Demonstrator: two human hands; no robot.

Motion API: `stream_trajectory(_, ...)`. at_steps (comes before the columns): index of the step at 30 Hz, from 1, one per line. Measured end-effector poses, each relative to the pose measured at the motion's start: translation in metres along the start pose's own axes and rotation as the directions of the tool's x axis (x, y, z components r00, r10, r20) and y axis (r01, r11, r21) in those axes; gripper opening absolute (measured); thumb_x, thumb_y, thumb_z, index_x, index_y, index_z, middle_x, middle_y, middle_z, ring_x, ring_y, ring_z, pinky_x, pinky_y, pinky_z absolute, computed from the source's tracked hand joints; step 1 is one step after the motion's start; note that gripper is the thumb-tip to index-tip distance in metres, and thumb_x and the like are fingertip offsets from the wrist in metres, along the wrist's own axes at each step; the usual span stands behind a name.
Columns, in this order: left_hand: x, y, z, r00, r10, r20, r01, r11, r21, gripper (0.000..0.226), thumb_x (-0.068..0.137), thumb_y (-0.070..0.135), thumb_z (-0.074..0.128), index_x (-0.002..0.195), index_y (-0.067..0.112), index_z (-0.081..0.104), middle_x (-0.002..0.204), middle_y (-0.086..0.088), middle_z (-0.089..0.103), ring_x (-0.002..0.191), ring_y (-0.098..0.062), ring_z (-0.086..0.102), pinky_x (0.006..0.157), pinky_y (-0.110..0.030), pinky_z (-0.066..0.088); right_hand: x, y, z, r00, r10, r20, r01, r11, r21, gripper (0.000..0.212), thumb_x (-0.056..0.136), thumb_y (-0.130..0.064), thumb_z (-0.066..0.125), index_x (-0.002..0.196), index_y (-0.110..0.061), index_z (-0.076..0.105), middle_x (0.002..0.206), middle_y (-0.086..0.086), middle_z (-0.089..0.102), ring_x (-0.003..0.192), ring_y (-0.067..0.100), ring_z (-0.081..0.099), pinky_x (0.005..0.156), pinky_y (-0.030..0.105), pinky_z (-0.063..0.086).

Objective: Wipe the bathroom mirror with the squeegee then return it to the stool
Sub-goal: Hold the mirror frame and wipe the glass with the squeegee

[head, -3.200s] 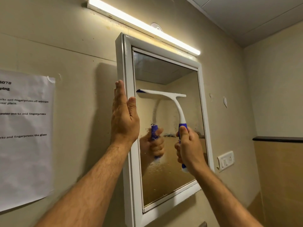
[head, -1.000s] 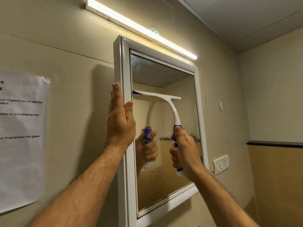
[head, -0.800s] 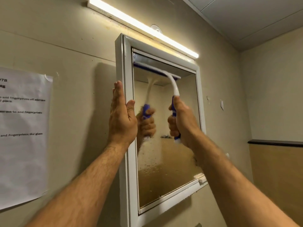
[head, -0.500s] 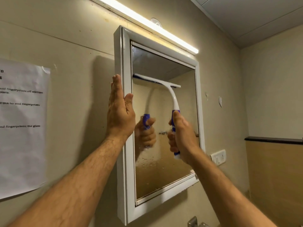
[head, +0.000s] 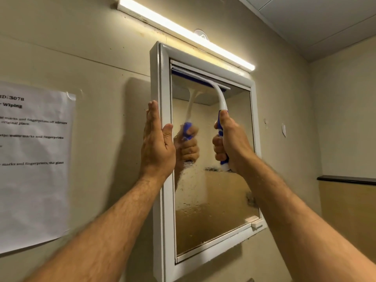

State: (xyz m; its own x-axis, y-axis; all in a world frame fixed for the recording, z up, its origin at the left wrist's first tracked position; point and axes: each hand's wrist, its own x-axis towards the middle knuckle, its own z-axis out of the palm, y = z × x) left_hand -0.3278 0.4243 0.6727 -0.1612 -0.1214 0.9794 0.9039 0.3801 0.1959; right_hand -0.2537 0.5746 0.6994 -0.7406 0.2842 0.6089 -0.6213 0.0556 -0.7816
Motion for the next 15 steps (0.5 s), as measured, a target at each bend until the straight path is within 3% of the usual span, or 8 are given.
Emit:
stream_trajectory(3, 0.0, 0.001, 0.0, 1.0, 0.002, 0.0, -0.002, 1.0, 0.001, 0.057, 0.103, 0.031, 0.031, 0.153, 0.026, 0.004, 0.16, 0.01, 0.006, 0.146, -0.007, 0.009, 0.118, -0.037, 0.022, -0.003, 0.008, -0.002, 1.0, 0.001, 0.013, -0.001, 1.0, 0.01, 0.041, 0.097, -0.054, 0.035, 0.087, -0.016, 0.046, 0.056, -0.001, 0.036, 0.04, 0.009, 0.03, 0.038, 0.022, 0.031)
stream_trajectory(7, -0.002, -0.002, -0.001, 1.0, 0.009, -0.003, -0.009, 1.0, -0.011, 0.057, 0.103, 0.033, 0.03, 0.153, 0.028, 0.003, 0.16, 0.012, 0.006, 0.145, -0.004, 0.008, 0.116, -0.032, 0.019, -0.003, 0.004, -0.005, 0.998, 0.017, 0.052, -0.019, 0.999, 0.038, 0.04, 0.097, -0.053, 0.037, 0.089, -0.015, 0.048, 0.056, -0.001, 0.039, 0.042, 0.01, 0.031, 0.039, 0.024, 0.033)
stream_trajectory(11, 0.001, -0.002, 0.0, 1.0, 0.013, 0.001, -0.013, 1.0, -0.001, 0.057, 0.103, 0.034, 0.029, 0.153, 0.027, 0.004, 0.16, 0.012, 0.005, 0.146, -0.004, 0.007, 0.119, -0.035, 0.018, 0.009, -0.007, -0.006, 0.995, -0.014, 0.1, 0.004, 0.995, 0.097, 0.04, 0.097, -0.05, 0.04, 0.093, -0.013, 0.054, 0.063, 0.002, 0.05, 0.049, 0.013, 0.043, 0.046, 0.026, 0.042)
stream_trajectory(15, 0.0, 0.0, 0.0, 1.0, 0.003, 0.003, -0.003, 1.0, 0.008, 0.056, 0.103, 0.033, 0.029, 0.153, 0.025, 0.004, 0.16, 0.01, 0.006, 0.146, -0.007, 0.008, 0.118, -0.035, 0.018, -0.001, 0.017, -0.004, 0.997, 0.001, 0.075, -0.01, 0.993, 0.116, 0.04, 0.097, -0.051, 0.038, 0.091, -0.014, 0.051, 0.058, -0.003, 0.04, 0.045, 0.011, 0.032, 0.04, 0.025, 0.031)
